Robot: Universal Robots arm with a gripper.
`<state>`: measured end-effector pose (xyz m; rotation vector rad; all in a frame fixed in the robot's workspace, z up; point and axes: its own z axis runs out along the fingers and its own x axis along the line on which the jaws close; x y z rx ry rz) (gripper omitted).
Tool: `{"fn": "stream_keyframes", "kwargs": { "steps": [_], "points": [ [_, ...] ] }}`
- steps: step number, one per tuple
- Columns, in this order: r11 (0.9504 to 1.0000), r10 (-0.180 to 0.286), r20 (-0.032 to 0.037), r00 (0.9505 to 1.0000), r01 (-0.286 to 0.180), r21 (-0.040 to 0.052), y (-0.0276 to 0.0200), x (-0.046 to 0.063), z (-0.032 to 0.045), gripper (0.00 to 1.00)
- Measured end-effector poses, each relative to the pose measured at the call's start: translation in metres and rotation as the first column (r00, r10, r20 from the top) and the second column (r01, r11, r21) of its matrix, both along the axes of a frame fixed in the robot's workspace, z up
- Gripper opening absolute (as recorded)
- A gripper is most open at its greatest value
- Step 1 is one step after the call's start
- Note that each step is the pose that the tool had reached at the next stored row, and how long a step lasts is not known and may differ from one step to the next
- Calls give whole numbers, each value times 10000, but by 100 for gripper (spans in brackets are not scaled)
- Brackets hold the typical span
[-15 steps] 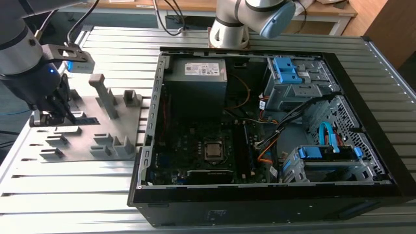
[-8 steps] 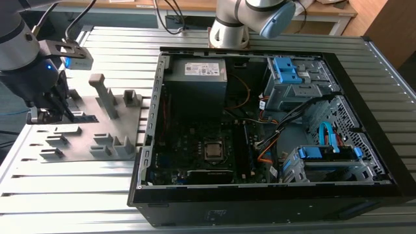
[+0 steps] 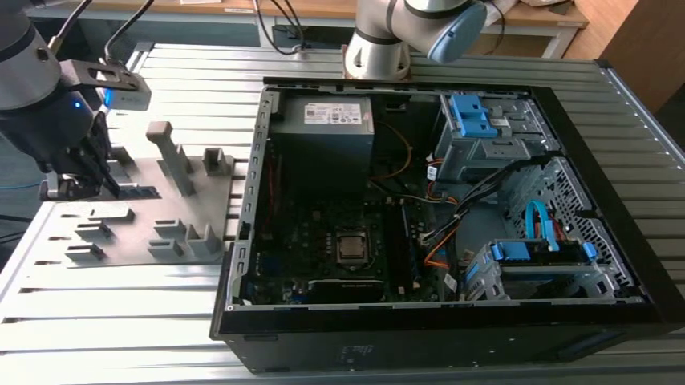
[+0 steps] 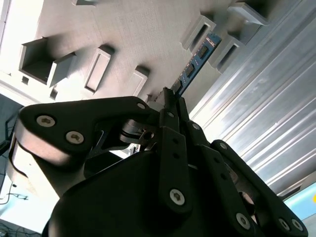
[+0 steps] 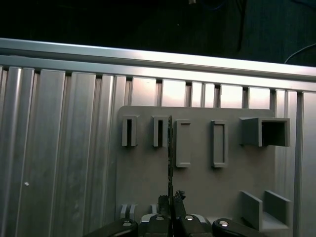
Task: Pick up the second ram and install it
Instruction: 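Pick up the second ram and move it above second insertion slot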
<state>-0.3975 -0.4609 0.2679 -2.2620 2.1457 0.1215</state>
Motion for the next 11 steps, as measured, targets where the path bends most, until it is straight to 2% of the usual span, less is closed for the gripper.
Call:
{"fn": "stream_keyframes", "kwargs": {
  "steps": [11],
  "points": [
    [10000,0,1,10000,0,28,0,0,88,14]
  ]
}}
